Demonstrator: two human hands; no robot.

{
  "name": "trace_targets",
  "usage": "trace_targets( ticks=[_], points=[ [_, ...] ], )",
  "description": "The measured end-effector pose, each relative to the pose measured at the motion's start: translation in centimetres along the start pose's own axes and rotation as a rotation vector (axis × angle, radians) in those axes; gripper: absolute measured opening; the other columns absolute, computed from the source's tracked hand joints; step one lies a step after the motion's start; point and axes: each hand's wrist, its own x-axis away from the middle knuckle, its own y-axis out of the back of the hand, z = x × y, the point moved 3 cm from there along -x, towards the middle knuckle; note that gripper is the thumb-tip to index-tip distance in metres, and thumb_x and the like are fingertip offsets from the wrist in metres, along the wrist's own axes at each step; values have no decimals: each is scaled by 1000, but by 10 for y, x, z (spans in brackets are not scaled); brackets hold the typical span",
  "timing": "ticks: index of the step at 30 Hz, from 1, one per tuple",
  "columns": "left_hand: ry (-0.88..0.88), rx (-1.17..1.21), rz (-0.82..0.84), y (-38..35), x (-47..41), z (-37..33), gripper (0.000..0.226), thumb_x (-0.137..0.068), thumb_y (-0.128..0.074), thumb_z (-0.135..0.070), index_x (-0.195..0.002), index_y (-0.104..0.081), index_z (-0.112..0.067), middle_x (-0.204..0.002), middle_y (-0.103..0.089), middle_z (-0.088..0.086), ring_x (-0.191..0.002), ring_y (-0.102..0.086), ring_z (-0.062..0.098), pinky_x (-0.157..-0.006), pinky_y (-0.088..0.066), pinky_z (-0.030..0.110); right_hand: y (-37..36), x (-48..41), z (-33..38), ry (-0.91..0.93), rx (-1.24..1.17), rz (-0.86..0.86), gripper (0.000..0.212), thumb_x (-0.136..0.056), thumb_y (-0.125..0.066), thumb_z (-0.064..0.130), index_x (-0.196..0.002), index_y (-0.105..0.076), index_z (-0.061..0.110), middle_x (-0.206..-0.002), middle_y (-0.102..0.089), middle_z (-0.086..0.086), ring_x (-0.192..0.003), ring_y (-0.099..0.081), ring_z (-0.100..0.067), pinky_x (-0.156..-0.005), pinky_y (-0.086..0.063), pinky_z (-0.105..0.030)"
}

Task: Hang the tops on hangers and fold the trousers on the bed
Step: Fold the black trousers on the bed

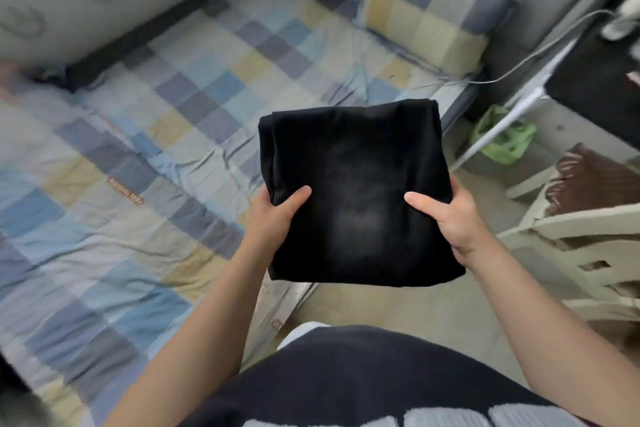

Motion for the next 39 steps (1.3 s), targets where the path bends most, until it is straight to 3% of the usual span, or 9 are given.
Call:
trace_targets(
  ticks=[2, 11, 14, 19, 31, 35, 39],
  points=[
    [-62, -15, 60, -45, 10, -25, 31, -86, -79, -31, -114, -67, -33, -102, -75, -16, -93, -72, 3, -79, -55, 21, 48, 8, 15, 66, -37, -50, 46, -83, -75, 0, -124, -64, 16, -114, -74, -2, -105, -71, -20, -89, -58, -36],
    [-245, -30, 271, -280, 81, -83, 33, -82, -83, -29, -112, -70, -29, -104, -76, -11, -98, -73, 12, -87, -58, 36, 290, 67, 49, 224, -120, -247, 44, -86, -73, 3, -123, -66, 26, -114, -74, 5, -106, -71, -15, -84, -57, -29],
    [-269, -63, 371, -356, 107, -95, 29, -83, -82, -26, -109, -69, -31, -100, -76, -13, -95, -73, 11, -82, -58, 32, 360, 91, 49, 228, -143, -353, 44, -86, -74, 6, -123, -65, 28, -113, -74, 9, -104, -71, -11, -81, -56, -24],
    [-315, -149, 548, -479, 140, -110, 41, -80, -84, -32, -118, -68, -30, -106, -75, -14, -100, -71, 10, -86, -57, 33, 463, 128, 38, 221, -199, -573, 43, -85, -75, 8, -122, -65, 30, -115, -74, 9, -105, -70, -11, -89, -54, -33],
    [-377, -263, 1153, -801, 229, -118, 28, -82, -83, -24, -103, -67, -35, -98, -74, -22, -92, -70, -2, -82, -54, 25, 672, 202, 1, 192, -410, -1181, 43, -85, -74, 7, -120, -65, 29, -113, -75, 8, -101, -72, -13, -86, -53, -34],
    [-324, -333, 1366, -898, 271, -108, 30, -83, -82, -26, -108, -68, -32, -102, -75, -16, -94, -72, 5, -87, -58, 34, 723, 231, -10, 152, -466, -1399, 44, -84, -76, 10, -123, -65, 28, -111, -75, 9, -99, -73, -13, -87, -56, -38],
    [-291, -450, 1547, -976, 322, -76, 35, -81, -82, -34, -113, -66, -33, -103, -75, -14, -96, -72, 11, -88, -60, 39, 752, 266, -29, 112, -522, -1597, 44, -84, -76, 13, -123, -65, 30, -106, -75, 12, -94, -73, -9, -82, -56, -32]
  ],
)
